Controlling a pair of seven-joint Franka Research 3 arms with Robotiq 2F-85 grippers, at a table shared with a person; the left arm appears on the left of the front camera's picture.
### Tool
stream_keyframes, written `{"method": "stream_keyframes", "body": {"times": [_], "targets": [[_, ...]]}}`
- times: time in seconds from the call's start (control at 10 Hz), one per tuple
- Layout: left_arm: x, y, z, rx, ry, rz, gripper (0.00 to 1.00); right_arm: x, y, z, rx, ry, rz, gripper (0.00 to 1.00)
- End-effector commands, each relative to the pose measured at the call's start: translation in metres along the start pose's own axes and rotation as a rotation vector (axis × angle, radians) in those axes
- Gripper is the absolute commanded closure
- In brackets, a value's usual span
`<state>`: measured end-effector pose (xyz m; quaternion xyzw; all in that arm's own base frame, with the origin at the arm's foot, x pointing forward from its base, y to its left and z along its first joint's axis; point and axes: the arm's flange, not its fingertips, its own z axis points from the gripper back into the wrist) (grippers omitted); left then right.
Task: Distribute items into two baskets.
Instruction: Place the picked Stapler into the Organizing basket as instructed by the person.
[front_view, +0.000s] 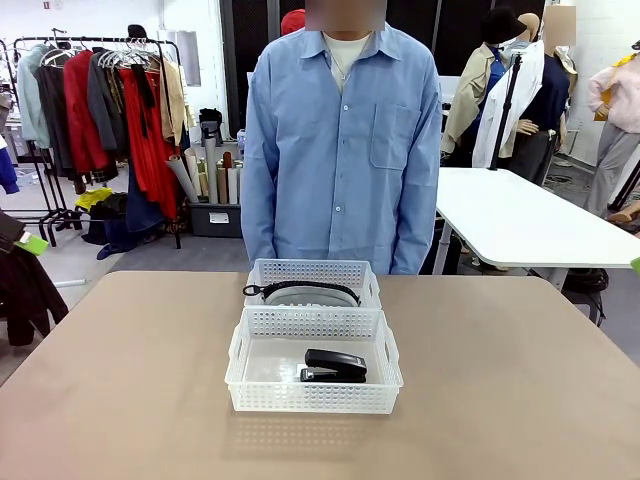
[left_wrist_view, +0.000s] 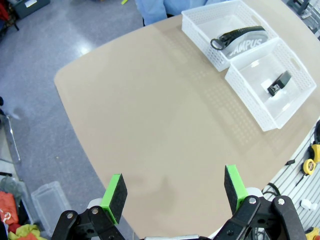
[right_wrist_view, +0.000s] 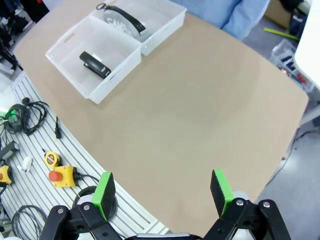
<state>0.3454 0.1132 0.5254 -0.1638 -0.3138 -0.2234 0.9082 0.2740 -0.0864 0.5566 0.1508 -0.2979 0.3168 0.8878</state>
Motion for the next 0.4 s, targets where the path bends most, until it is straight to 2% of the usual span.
{"method": "stream_keyframes", "body": {"times": [0.0,0.3], "targets": [[-0.0010,-0.0003,0.0000,-0.008,-0.006,-0.006,0.00,-0.0004,-0.0004,0.0002,0.002,-0.002,-0.001,0.00],[-0.0010,-0.0003,0.0000,-0.008,-0.006,-0.006,0.00,-0.0004,-0.0004,0.0002,0.002,-0.002,-0.001,0.00]]}}
